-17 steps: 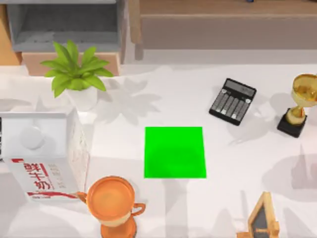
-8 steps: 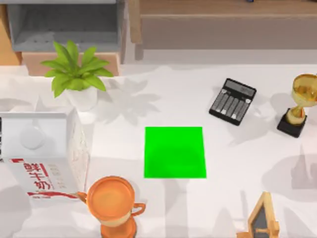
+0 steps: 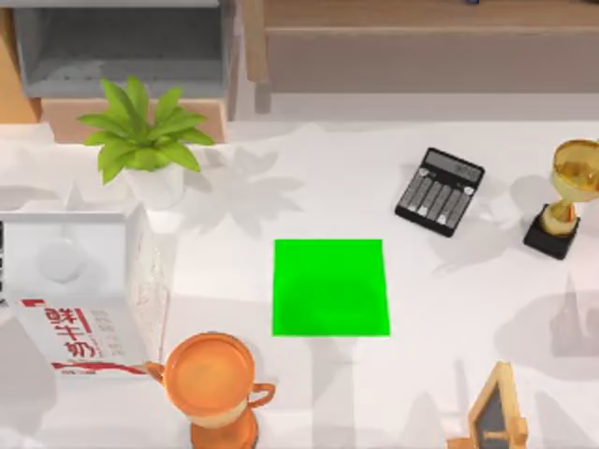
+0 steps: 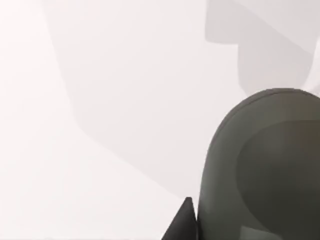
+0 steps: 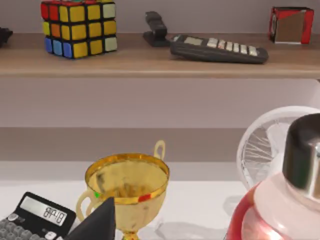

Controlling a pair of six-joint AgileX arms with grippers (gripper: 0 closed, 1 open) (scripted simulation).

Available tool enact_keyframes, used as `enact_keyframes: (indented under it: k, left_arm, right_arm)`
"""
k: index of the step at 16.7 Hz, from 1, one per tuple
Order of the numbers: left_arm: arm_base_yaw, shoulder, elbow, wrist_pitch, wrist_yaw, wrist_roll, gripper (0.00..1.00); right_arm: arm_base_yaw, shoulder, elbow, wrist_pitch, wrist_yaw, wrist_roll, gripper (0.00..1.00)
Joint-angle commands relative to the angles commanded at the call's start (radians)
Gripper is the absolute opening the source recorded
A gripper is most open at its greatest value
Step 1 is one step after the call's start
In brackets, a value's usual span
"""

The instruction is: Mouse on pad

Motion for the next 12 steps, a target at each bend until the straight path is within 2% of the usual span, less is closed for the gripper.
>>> enact_keyframes:
  k: [5, 12]
  left_arm:
    - [-0.182, 0.062, 0.181, 0.0, 0.007, 0.397, 0.0]
    - [-0.515, 0.21, 0.473, -0.026, 0.018, 1.134, 0.0]
  right_arm:
    - [0.0, 0.0, 0.0, 0.0, 0.0, 0.0, 1.0]
    - [0.0, 0.0, 0.0, 0.0, 0.0, 0.0, 1.0]
